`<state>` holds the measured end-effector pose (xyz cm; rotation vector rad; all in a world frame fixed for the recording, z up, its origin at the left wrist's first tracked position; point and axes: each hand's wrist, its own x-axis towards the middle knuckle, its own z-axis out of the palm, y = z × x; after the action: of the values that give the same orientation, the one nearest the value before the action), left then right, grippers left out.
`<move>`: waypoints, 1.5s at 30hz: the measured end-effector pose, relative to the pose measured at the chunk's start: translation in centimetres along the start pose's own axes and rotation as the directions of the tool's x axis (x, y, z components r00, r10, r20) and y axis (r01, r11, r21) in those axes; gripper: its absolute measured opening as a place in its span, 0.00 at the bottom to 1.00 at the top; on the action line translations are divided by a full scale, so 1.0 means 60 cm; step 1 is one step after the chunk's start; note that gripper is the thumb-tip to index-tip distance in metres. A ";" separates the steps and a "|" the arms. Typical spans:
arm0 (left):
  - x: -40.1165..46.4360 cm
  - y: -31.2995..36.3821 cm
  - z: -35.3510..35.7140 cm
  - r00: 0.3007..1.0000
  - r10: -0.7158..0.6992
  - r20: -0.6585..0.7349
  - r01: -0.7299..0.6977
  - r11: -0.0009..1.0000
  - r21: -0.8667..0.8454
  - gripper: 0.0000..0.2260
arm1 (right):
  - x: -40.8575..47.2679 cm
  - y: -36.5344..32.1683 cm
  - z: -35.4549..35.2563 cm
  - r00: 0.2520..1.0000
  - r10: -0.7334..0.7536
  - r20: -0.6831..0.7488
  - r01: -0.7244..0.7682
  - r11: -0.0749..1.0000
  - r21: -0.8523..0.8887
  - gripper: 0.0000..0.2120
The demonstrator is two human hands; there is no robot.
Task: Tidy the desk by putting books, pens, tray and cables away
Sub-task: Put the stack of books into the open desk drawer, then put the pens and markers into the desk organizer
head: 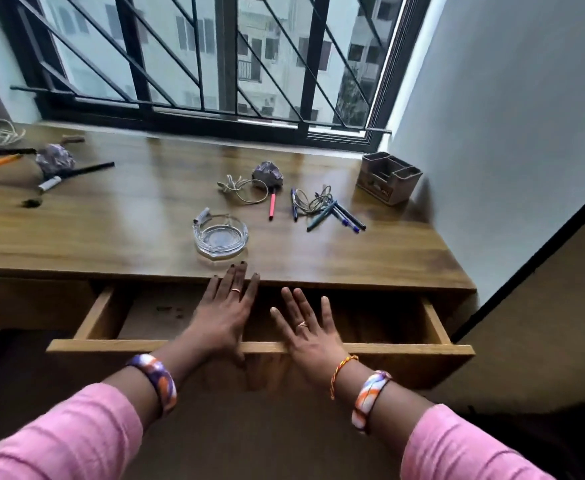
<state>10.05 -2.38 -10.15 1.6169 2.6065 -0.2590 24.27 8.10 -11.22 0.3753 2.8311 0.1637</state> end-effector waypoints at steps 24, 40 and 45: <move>0.131 -0.037 0.016 0.787 0.121 -0.605 -0.097 0.993 0.072 0.08 | 0.166 0.054 -0.017 0.761 0.051 -0.647 -0.154 0.983 -0.104 0.26; 0.100 -0.067 -0.013 0.869 0.183 -0.459 -0.238 0.969 -0.064 0.19 | 0.156 0.058 -0.020 0.755 0.158 -0.637 -0.138 0.987 0.081 0.16; 0.069 -0.102 -0.024 0.956 0.126 -0.264 -0.237 0.862 -0.448 0.08 | 0.174 0.099 -0.046 0.877 0.178 -0.445 0.058 0.882 0.468 0.18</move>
<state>2.78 -1.13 -8.68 1.7588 2.3617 0.5700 15.23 16.42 -10.43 0.5995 3.3359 -0.5065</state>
